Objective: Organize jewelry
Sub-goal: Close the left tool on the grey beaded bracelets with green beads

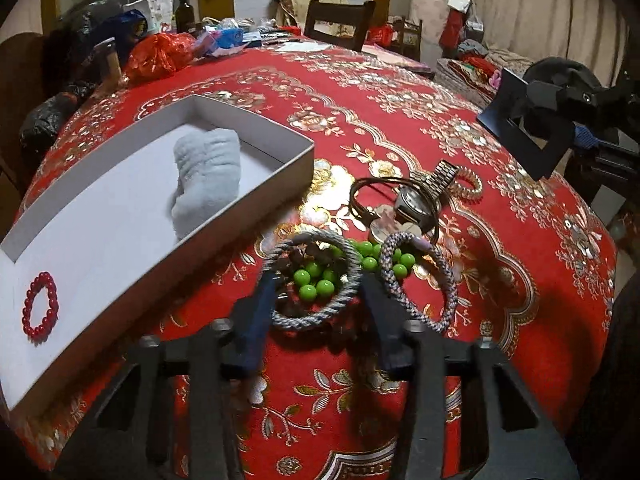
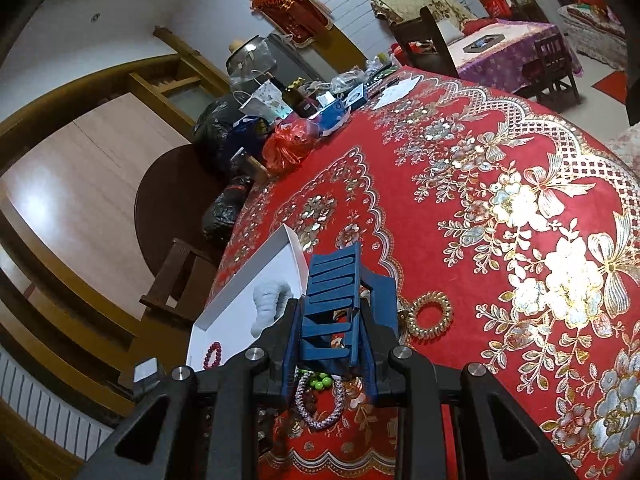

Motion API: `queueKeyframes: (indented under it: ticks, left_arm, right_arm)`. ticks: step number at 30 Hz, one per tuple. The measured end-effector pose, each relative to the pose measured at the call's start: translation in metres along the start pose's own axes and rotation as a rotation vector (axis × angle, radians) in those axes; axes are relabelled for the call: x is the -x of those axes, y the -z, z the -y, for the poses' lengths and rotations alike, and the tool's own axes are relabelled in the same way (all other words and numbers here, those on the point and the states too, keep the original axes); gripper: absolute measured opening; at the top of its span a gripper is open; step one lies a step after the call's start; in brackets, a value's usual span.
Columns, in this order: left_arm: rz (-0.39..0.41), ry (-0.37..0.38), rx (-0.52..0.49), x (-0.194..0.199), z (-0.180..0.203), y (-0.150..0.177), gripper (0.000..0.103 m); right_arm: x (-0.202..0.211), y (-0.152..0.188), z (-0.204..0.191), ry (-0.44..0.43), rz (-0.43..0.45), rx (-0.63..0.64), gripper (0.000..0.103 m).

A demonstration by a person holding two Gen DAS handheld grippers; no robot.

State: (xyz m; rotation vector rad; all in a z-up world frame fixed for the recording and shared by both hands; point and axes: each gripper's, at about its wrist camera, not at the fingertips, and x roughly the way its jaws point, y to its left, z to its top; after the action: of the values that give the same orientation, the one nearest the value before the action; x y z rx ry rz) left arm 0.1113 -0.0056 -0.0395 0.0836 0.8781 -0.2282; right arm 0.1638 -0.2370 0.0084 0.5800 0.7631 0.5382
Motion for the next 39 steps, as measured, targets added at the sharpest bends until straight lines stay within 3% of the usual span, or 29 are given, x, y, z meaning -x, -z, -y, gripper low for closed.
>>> queueKeyframes:
  ticks: [1,3,11,19,31,39]
  left_arm:
    - [-0.015,0.006,0.007,-0.002,-0.001,0.001,0.014]
    - [-0.021,0.031,0.037,0.000,-0.005,0.003,0.009]
    - [0.076,0.184,0.179,0.036,-0.026,0.016,0.009]
    - [0.107,0.275,0.271,0.052,-0.047,0.020,0.009]
    - [0.095,0.240,0.292,0.052,-0.054,0.026,0.005]
    - [0.153,0.221,0.316,0.074,-0.065,0.021,0.005]
  right_arm:
    - [-0.001,0.000,0.000,0.001,-0.001,0.001,0.025]
    - [-0.002,0.000,0.000,0.002,-0.004,0.003,0.025]
    - [-0.005,0.002,-0.002,0.018,-0.010,0.019,0.025]
    - [-0.008,0.004,-0.005,0.040,-0.015,0.047,0.025]
    - [-0.010,0.005,-0.006,0.056,-0.016,0.071,0.025]
    - [-0.009,0.005,-0.010,0.067,-0.009,0.095,0.025]
